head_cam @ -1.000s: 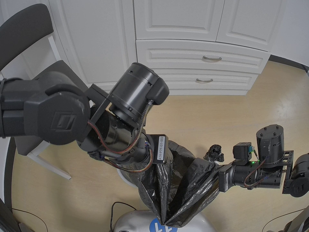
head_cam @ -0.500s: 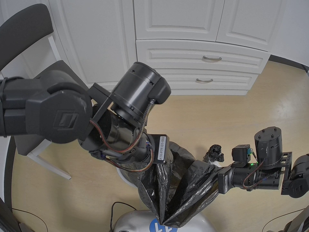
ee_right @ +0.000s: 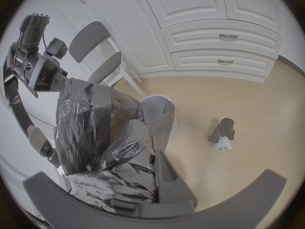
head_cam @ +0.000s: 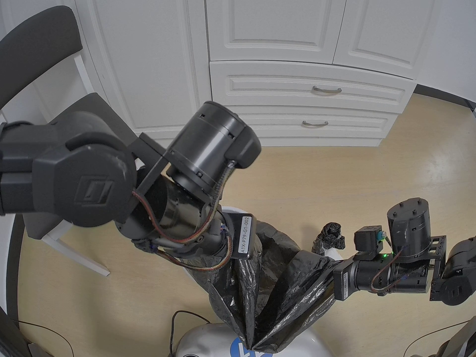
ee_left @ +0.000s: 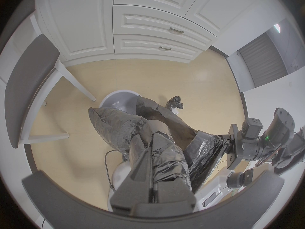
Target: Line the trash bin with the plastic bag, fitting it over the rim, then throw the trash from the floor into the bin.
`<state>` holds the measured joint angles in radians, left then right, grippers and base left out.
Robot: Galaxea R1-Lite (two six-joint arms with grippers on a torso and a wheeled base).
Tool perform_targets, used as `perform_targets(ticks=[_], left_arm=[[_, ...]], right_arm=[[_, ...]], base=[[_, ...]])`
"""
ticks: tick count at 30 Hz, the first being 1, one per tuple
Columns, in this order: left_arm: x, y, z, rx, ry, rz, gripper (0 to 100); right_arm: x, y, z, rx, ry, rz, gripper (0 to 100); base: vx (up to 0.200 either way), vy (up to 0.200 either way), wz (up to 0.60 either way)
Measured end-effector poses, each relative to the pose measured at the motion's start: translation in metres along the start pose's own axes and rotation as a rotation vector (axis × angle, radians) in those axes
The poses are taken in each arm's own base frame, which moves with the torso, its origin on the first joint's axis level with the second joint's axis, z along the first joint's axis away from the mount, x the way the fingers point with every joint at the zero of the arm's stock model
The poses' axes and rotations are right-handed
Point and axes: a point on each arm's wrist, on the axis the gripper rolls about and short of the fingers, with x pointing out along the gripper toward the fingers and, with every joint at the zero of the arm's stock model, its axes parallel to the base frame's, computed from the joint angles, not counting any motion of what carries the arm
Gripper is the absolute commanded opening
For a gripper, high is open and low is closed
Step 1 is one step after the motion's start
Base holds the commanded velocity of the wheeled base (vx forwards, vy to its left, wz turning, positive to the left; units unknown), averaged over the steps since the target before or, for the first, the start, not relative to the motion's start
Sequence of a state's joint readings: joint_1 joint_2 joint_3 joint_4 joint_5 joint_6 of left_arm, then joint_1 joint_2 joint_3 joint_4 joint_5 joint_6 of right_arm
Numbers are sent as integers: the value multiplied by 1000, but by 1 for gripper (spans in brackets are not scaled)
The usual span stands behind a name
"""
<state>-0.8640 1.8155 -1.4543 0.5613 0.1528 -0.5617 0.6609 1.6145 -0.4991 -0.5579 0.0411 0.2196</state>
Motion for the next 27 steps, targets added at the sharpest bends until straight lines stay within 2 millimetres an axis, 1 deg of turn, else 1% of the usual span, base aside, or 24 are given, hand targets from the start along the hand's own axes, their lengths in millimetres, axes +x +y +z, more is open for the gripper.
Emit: perform_targets(ticks=[19,23,27], left_arm=[[-4,7,-2,-20,4,10,0],[2,9,-3,-35,13,19,0],[14,9,-7,-37,40,34,0]], right_arm=[[11,-2,-5,-15,40,-9,0],[14,-3,-6,-13,48,-14,0],[13,-5,-6,-18,47,-22,0]], base=[[0,0,0],[0,0,0],[0,0,0]])
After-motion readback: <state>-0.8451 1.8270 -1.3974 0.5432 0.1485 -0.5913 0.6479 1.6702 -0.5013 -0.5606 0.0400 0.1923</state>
